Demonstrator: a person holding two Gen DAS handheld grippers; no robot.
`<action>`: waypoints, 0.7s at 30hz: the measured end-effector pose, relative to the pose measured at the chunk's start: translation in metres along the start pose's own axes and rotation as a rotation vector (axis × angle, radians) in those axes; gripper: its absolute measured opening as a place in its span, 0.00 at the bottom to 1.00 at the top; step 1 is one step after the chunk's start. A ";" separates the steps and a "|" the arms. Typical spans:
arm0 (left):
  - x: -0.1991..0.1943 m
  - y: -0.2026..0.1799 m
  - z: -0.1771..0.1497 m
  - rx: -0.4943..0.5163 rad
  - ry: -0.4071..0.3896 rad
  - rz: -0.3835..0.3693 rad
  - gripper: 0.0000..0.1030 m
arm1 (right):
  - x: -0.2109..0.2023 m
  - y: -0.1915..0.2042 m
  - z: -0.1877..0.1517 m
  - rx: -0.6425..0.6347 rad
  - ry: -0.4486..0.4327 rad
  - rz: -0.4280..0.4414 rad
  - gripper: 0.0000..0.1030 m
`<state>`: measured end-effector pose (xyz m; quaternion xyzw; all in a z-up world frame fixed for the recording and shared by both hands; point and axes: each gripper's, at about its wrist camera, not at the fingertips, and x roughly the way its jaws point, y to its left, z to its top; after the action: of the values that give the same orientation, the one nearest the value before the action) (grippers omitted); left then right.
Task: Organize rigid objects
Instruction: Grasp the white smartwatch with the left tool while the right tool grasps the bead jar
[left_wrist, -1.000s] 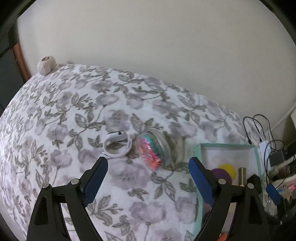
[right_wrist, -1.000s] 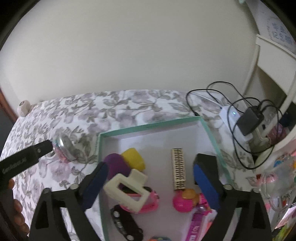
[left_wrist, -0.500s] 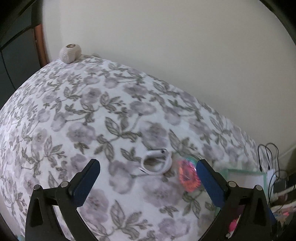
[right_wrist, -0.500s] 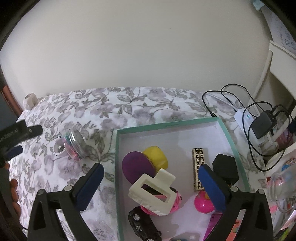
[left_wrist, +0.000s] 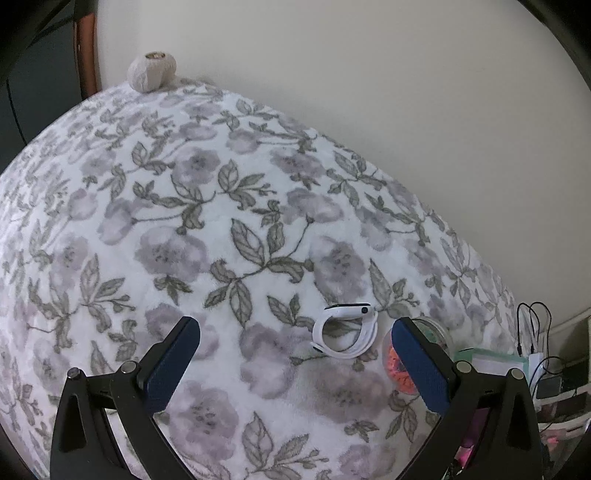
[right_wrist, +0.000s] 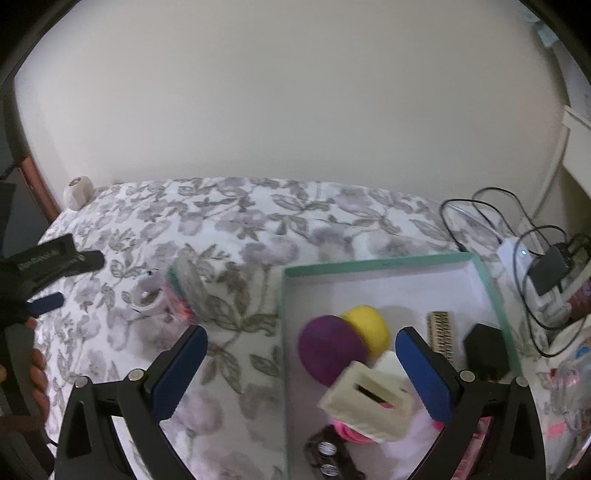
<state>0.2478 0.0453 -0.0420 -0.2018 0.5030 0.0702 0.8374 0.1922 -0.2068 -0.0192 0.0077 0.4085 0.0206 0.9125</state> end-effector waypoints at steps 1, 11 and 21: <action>0.004 0.001 0.000 0.000 0.007 -0.004 1.00 | 0.002 0.003 0.001 0.002 0.002 0.013 1.00; 0.032 0.003 -0.008 0.029 0.027 -0.057 1.00 | 0.028 0.042 0.012 -0.051 0.012 0.072 1.00; 0.057 0.007 -0.012 0.028 0.046 -0.076 0.86 | 0.059 0.065 0.017 -0.091 0.053 0.095 0.90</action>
<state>0.2632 0.0414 -0.0989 -0.2107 0.5151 0.0264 0.8304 0.2416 -0.1394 -0.0498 -0.0152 0.4304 0.0825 0.8987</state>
